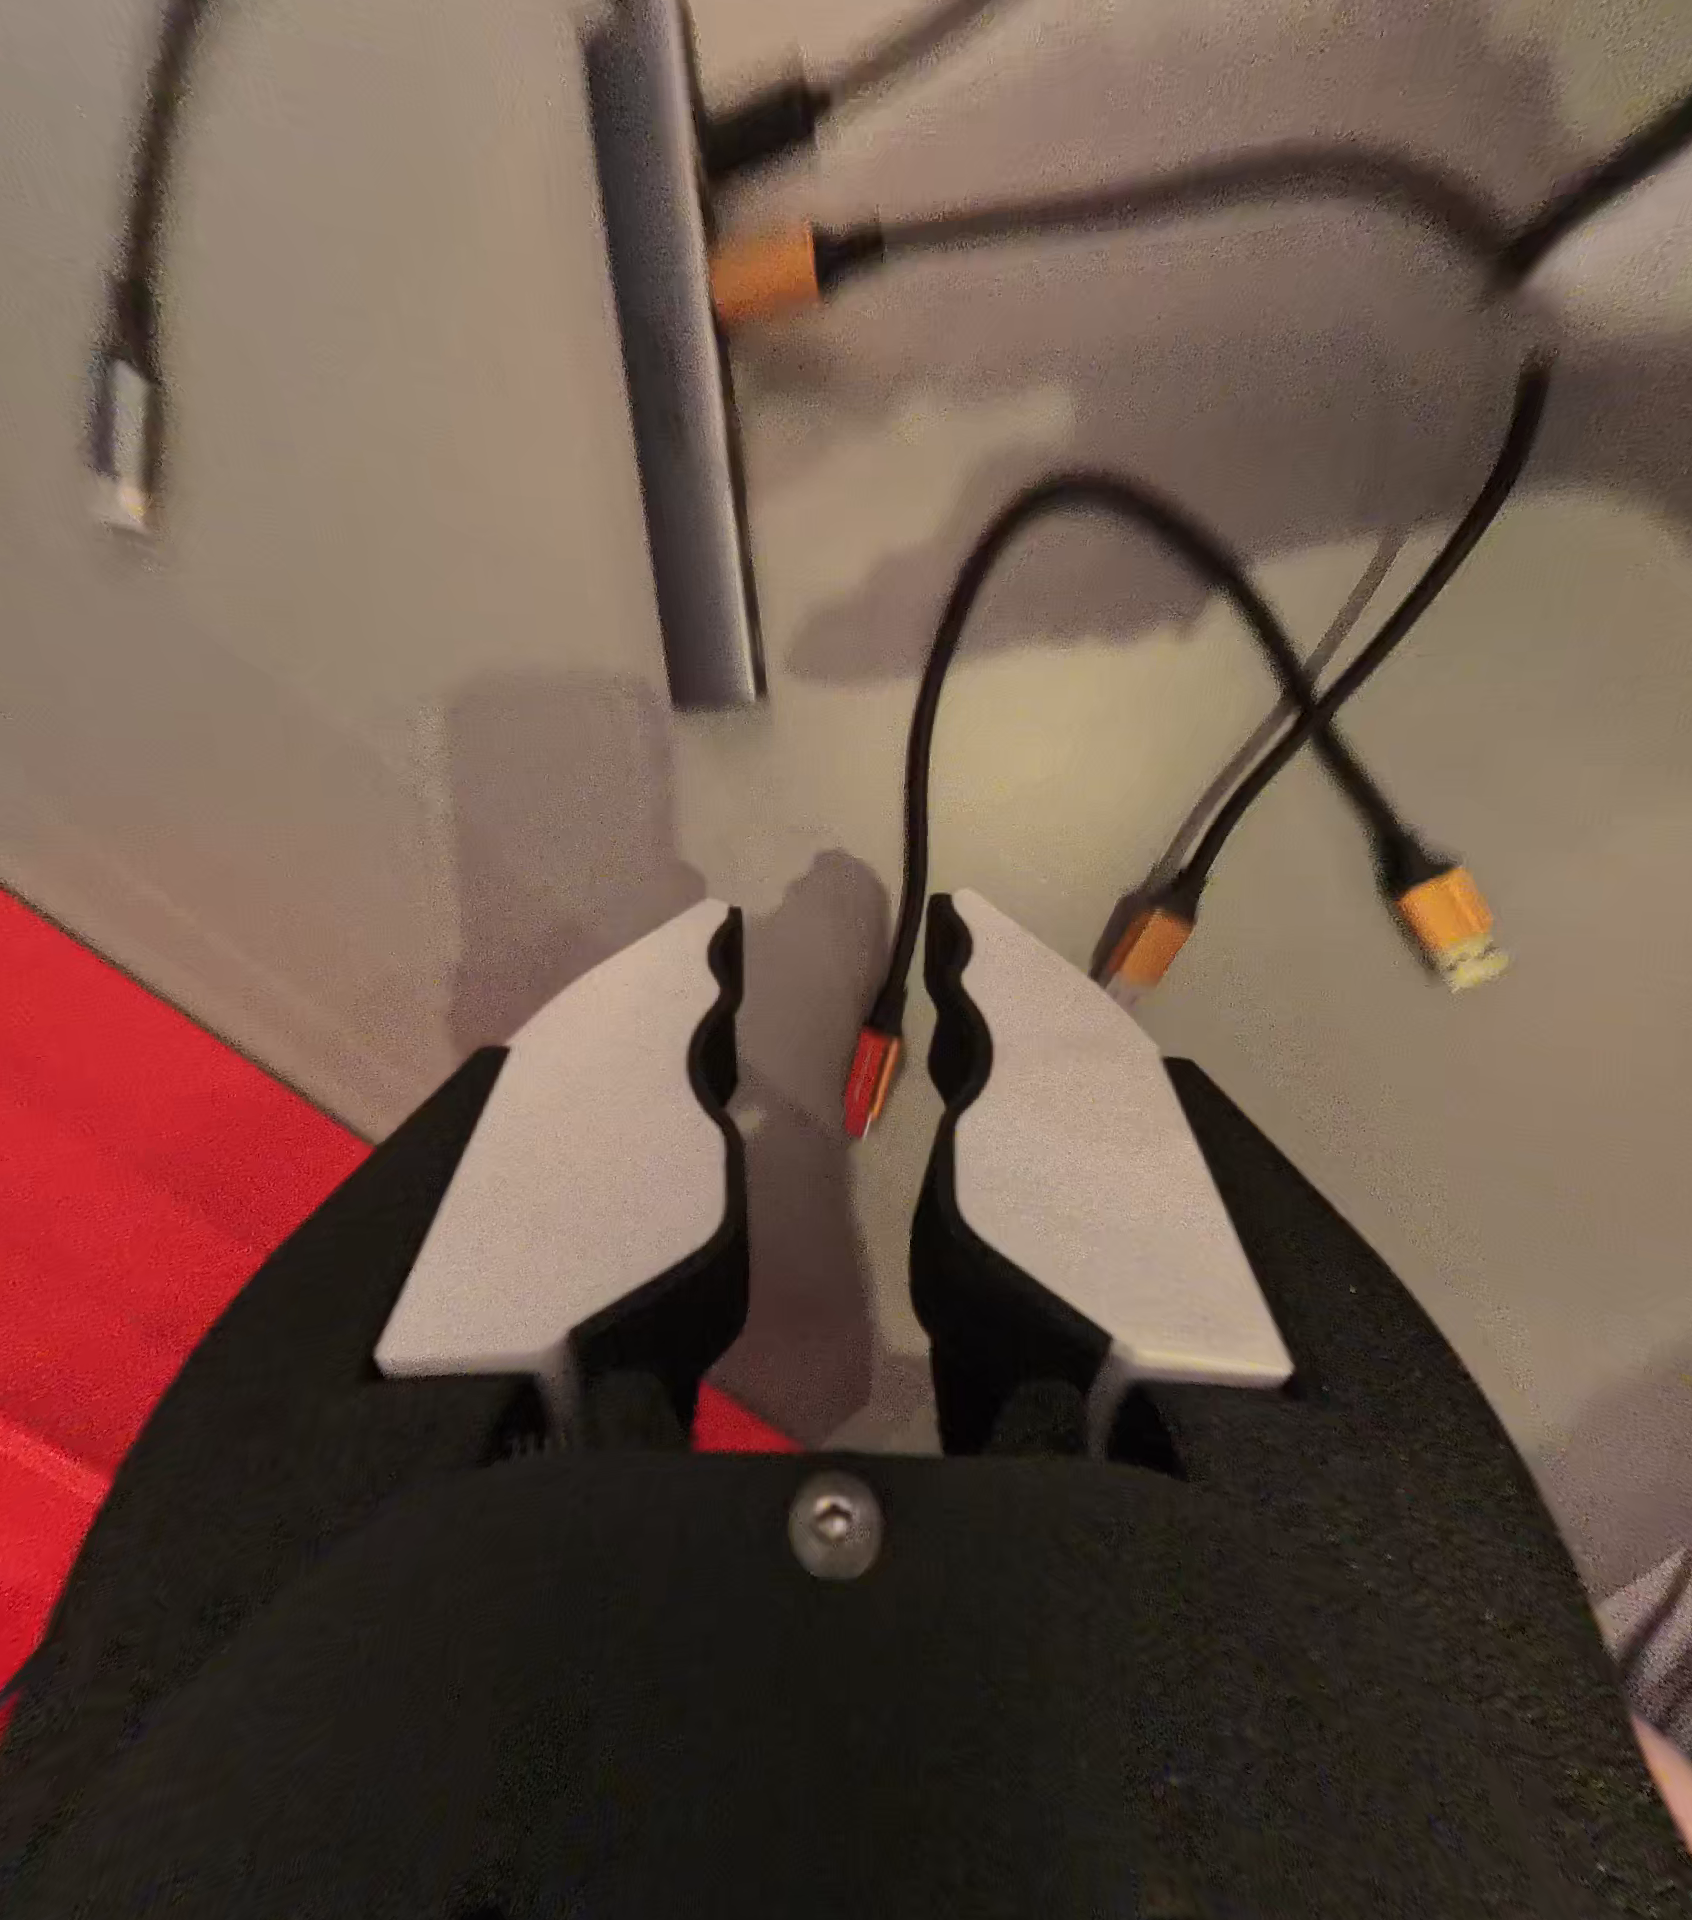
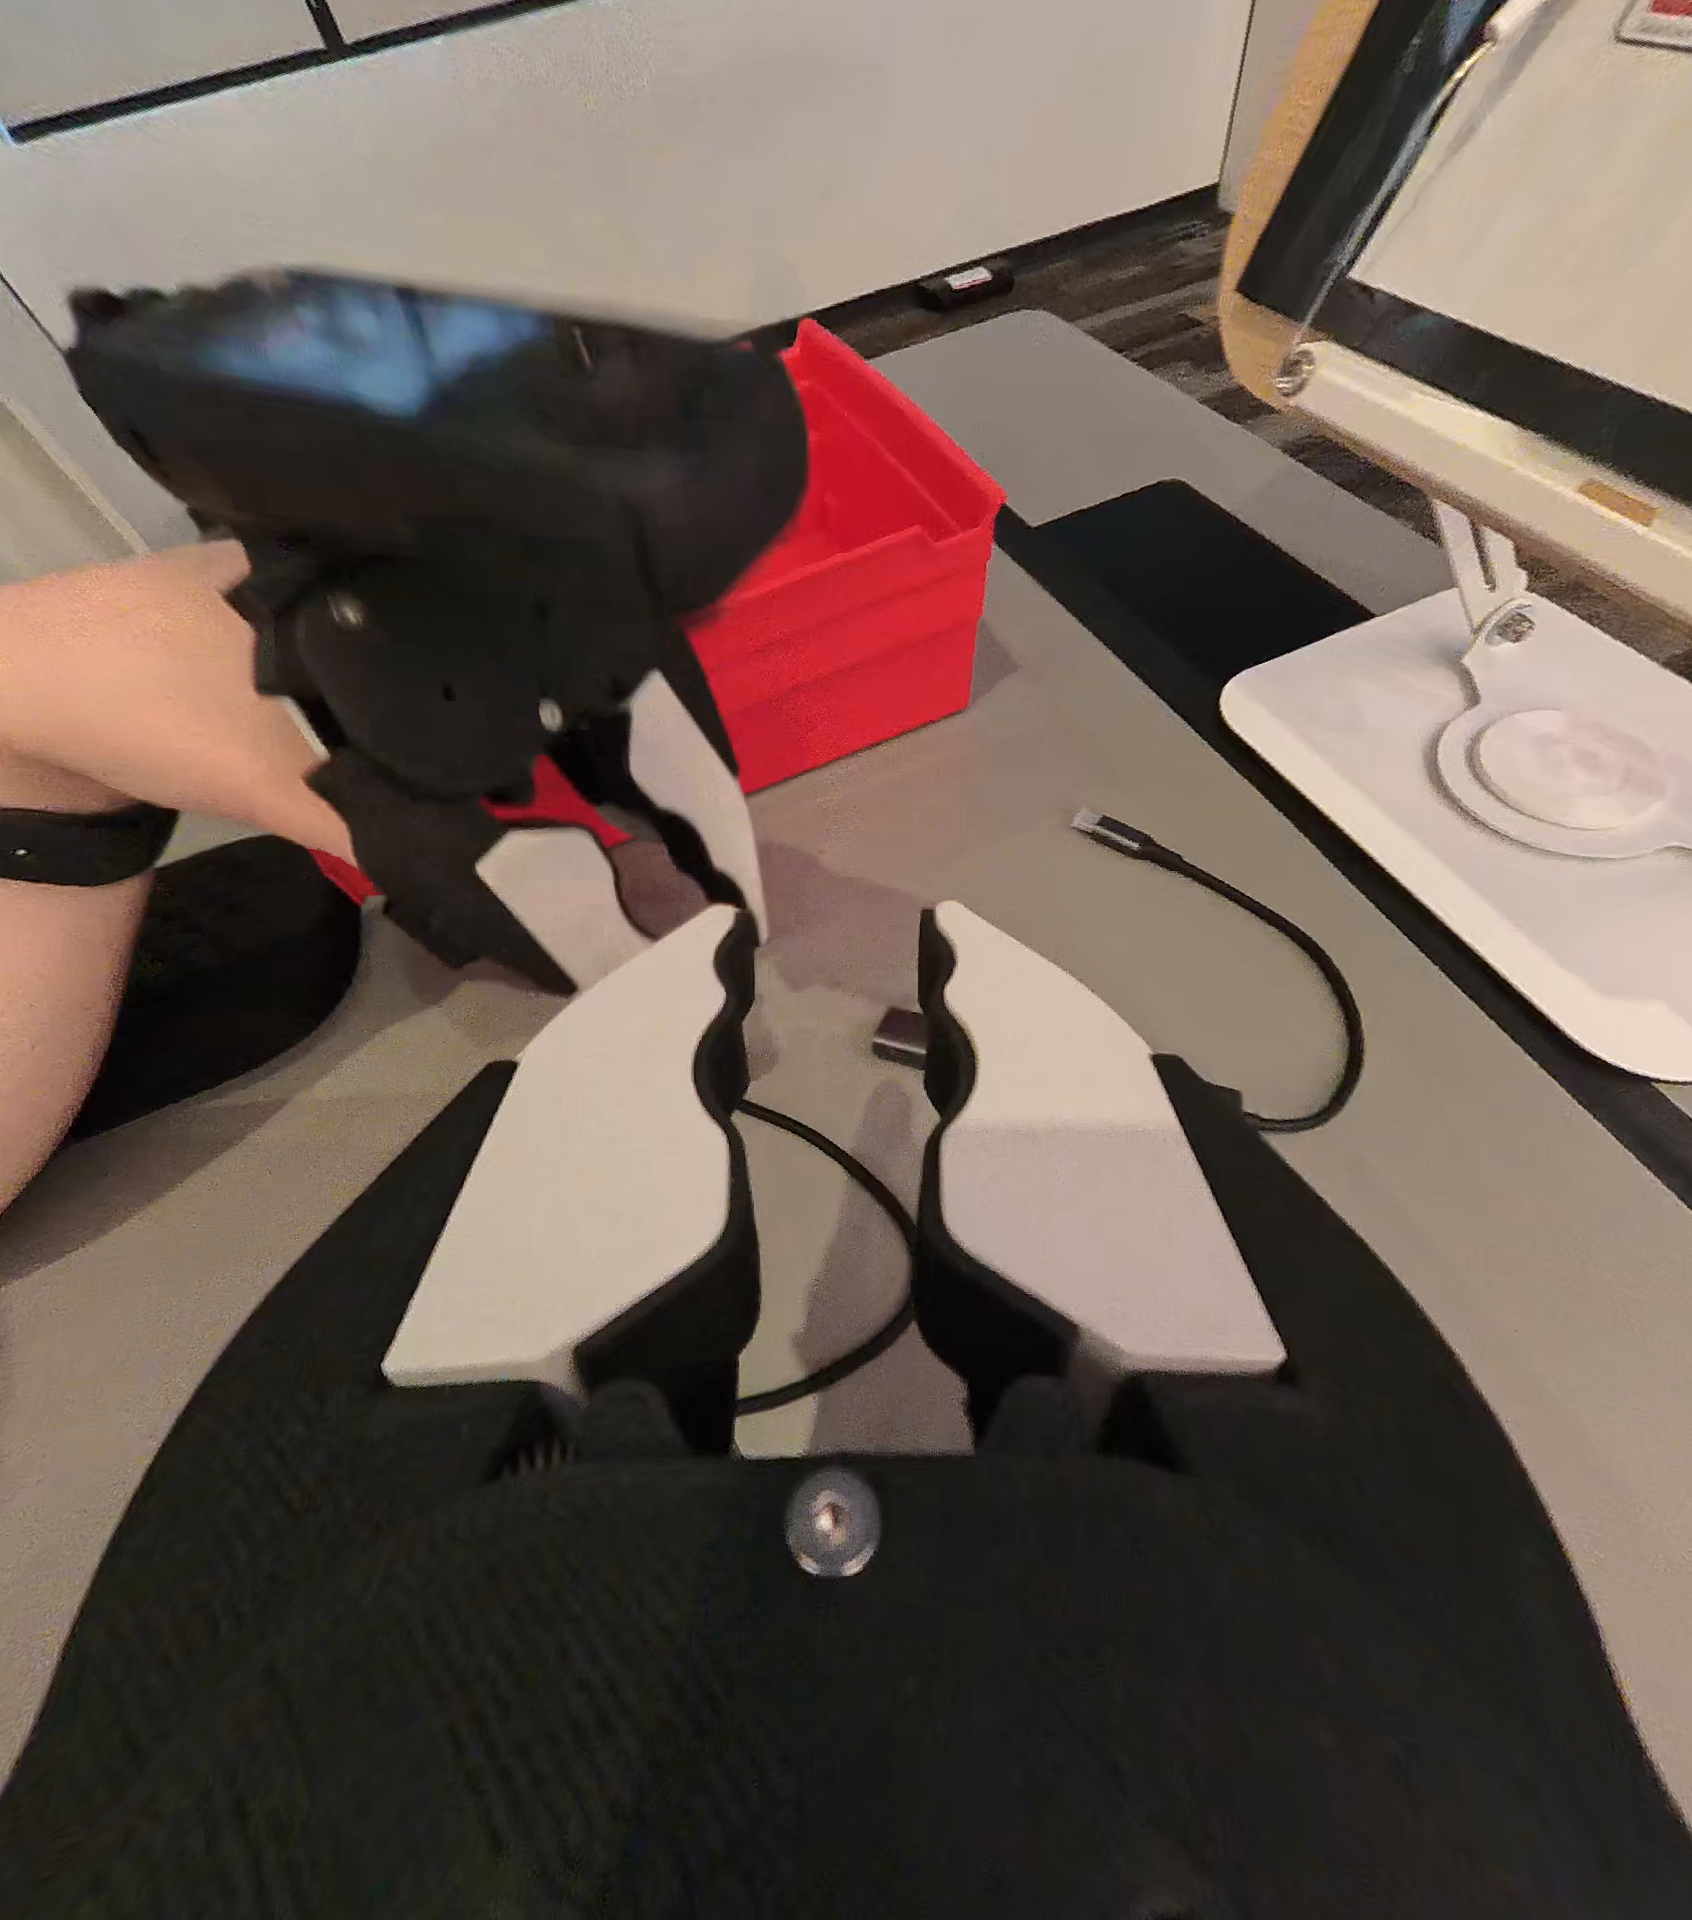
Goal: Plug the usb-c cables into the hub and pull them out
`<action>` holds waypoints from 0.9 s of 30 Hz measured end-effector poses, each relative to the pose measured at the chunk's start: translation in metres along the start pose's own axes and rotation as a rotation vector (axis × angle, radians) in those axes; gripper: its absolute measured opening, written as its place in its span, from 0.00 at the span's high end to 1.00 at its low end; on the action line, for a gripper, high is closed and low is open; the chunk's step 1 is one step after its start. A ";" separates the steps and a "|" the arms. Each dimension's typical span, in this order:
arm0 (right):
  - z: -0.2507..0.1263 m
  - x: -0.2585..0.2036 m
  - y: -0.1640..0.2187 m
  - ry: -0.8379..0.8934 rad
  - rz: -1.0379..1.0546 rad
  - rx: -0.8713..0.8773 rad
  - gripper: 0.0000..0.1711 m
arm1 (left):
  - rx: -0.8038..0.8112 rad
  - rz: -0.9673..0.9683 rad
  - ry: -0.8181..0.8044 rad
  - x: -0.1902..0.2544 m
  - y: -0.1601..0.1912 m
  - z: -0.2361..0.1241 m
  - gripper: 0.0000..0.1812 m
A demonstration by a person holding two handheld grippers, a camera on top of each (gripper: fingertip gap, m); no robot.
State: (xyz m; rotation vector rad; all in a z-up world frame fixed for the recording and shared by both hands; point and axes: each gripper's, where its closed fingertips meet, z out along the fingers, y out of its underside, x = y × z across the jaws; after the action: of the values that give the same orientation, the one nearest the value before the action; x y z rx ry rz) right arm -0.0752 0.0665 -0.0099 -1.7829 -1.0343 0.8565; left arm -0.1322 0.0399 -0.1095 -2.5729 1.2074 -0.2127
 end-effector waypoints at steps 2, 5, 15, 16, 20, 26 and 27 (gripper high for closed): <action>0.002 -0.005 -0.002 -0.031 0.012 0.018 0.82 | -0.105 0.066 -0.079 -0.008 0.018 0.011 0.82; -0.001 -0.003 -0.003 -0.036 0.037 0.029 0.82 | -0.209 0.081 -0.097 -0.009 0.039 0.023 0.82; -0.010 0.002 0.000 -0.049 0.052 0.048 0.84 | -0.252 0.076 0.036 0.008 0.050 0.033 0.79; -0.010 0.002 0.001 -0.051 0.050 0.045 0.84 | -0.273 0.075 0.026 0.006 0.053 0.035 0.80; -0.010 0.001 0.002 -0.062 0.049 0.043 0.84 | -0.301 0.101 0.000 0.002 0.055 0.036 0.95; -0.017 -0.016 -0.003 -0.163 0.032 0.072 0.86 | -0.227 0.107 -0.081 -0.011 0.039 0.016 0.95; -0.018 -0.021 -0.003 -0.195 0.029 0.072 0.87 | -0.183 0.102 -0.099 -0.013 0.034 0.007 0.95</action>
State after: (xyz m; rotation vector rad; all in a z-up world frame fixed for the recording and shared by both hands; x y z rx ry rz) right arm -0.0691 0.0423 0.0024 -1.6822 -1.0888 1.0900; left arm -0.1636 0.0311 -0.1271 -2.6291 1.3743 0.0482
